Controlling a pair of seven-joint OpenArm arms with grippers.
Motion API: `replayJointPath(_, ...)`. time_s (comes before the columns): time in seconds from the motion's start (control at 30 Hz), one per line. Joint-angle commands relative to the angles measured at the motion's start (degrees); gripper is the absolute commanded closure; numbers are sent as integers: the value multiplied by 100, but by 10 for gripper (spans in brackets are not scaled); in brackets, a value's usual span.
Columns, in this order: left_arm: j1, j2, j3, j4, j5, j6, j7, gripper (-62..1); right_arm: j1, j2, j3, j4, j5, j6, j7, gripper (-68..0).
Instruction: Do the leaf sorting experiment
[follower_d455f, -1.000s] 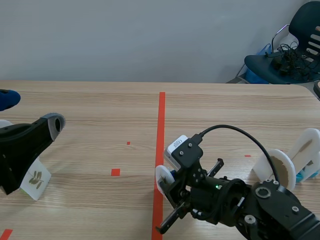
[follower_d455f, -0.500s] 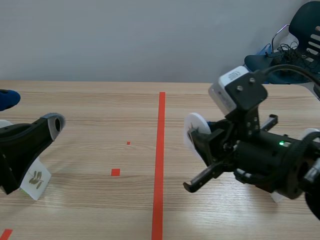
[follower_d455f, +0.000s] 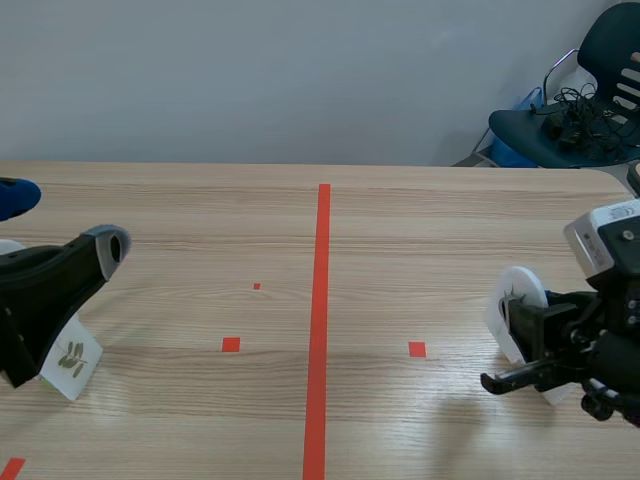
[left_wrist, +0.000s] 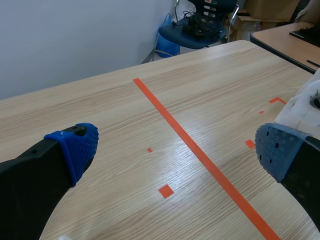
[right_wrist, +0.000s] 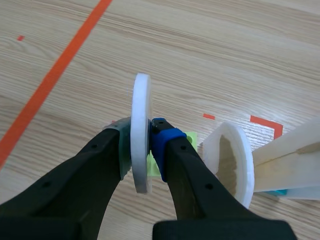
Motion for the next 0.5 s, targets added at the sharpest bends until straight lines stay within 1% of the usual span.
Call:
replayJointPath(0.0,-31,-4,4,13,-83,-15,-79,-623,256,28,-42,-190,24,4,151,-48)
replayJointPath(0.1,-31,-4,4,13,-83,-15,-79,-623,522,28,-42,-710,20,2,229,-48)
replayJointPath(0.27,-31,-4,4,13,-83,-15,-79,-623,789,7,9,-1521,-22,-4,651,-49)
replayJointPath(0.37,-31,-4,4,9,-81,-15,-76,-623,881,-63,153,-1873,-22,-2,787,-49)
replayJointPath(0.47,-31,-4,4,9,-81,-15,-76,-623,896,-66,249,-2033,-22,0,944,-51)
